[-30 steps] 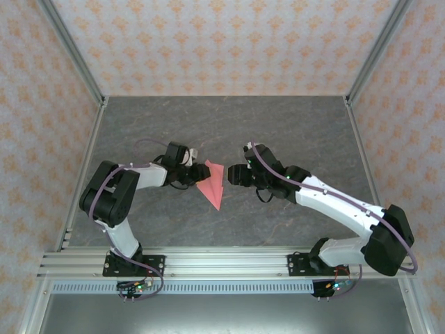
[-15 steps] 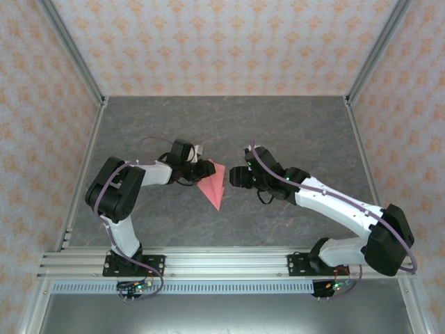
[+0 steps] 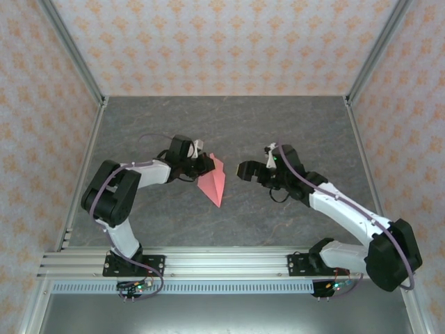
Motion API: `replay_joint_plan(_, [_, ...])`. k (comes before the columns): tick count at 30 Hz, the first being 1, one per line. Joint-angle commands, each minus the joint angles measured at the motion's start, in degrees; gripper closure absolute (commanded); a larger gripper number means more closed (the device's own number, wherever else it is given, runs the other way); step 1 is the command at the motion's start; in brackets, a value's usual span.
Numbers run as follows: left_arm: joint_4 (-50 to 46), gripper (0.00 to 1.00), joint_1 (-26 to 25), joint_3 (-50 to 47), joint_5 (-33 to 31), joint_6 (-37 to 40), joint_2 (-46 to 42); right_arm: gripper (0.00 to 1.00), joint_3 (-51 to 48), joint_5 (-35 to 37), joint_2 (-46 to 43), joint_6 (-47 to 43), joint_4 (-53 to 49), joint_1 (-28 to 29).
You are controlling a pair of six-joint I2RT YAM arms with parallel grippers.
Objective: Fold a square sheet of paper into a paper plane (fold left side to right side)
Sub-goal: Turn over the paper at the center of the table.
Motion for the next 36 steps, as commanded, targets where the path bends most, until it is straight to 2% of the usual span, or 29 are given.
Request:
replay_joint_plan(1, [-0.7,0.94,-0.29,2.83,-1.17,-1.31,-7.43,0.0,-3.94,-15.0,-1.86,5.84,13.85,-4.53])
replay_joint_plan(4, [-3.61,0.94,-0.29,4.61,-2.4,-2.05,-12.53,0.0,-6.1,-21.55,-1.06,10.03,21.78,-6.76])
replay_joint_plan(9, [-5.39,0.94,-0.26,7.47,-1.85,-5.06,-18.06,0.0,-6.45,-28.34,1.18,16.94,35.43,-6.61])
replay_joint_plan(19, [-1.29,0.94,-0.29,8.85,1.23,-12.76,-22.44,0.0,-3.88,-29.47,6.74,20.39,43.95,-1.08])
replay_joint_plan(28, [4.09,0.93,-1.33,7.97,4.35,-19.0,-22.85,0.01,-1.49,-27.97,13.15,28.69,57.17,2.12])
replay_joint_plan(31, [3.71,0.93,-1.95,7.9,4.44,-19.95,-22.82,0.09,-0.89,-28.2,13.72,31.02,60.51,2.17])
replay_joint_plan(36, [4.44,0.94,-2.62,7.29,4.42,-20.74,-22.08,0.25,-0.25,-28.68,13.01,31.35,60.49,2.17])
